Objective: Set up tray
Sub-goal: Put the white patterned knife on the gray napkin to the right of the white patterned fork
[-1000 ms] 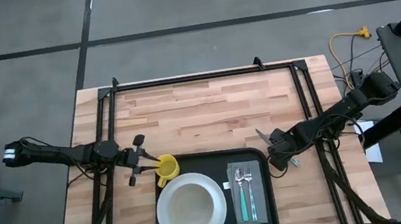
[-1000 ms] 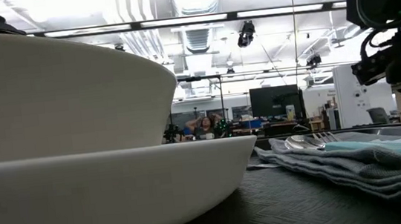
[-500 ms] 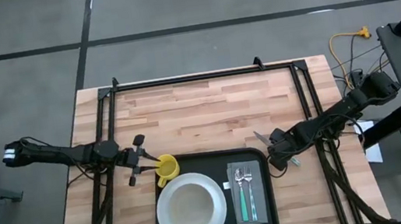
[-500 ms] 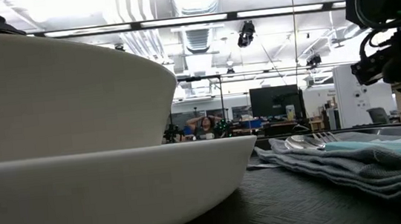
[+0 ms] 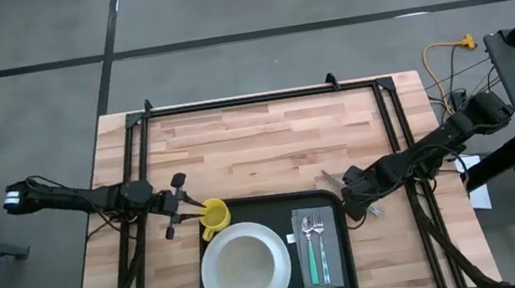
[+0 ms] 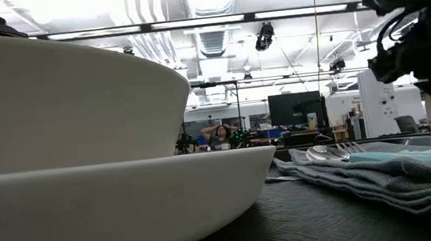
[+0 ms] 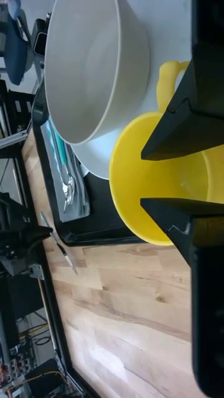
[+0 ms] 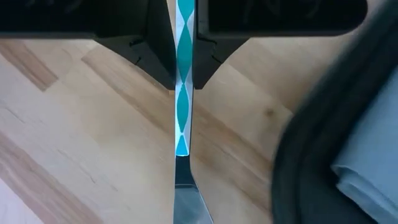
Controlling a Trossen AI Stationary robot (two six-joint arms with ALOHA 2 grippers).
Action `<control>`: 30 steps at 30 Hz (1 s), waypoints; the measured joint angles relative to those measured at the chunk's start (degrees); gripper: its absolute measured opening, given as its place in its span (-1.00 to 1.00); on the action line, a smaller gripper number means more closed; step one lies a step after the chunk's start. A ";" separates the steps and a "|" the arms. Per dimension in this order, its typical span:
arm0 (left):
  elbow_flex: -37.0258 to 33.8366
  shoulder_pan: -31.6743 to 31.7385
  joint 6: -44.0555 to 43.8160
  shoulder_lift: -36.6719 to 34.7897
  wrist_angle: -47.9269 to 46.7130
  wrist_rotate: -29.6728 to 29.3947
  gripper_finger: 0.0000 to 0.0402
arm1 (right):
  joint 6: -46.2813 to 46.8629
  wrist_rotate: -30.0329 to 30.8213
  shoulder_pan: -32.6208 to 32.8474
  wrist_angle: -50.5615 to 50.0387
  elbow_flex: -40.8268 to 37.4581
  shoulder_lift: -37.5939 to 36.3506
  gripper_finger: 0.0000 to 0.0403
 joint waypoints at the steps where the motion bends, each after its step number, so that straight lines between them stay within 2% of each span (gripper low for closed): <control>1: 0.00 -0.01 0.00 0.00 0.00 0.00 -0.53 | 0.49 0.10 0.01 0.09 0.14 -0.13 -0.89; 16: 0.00 0.01 0.00 0.00 0.00 0.00 -0.53 | 9.44 2.02 1.03 -1.42 2.68 -0.45 -0.89; 30: 0.02 0.00 0.00 0.00 0.00 0.00 -0.53 | 27.68 5.21 11.39 -1.59 5.15 -0.45 -0.89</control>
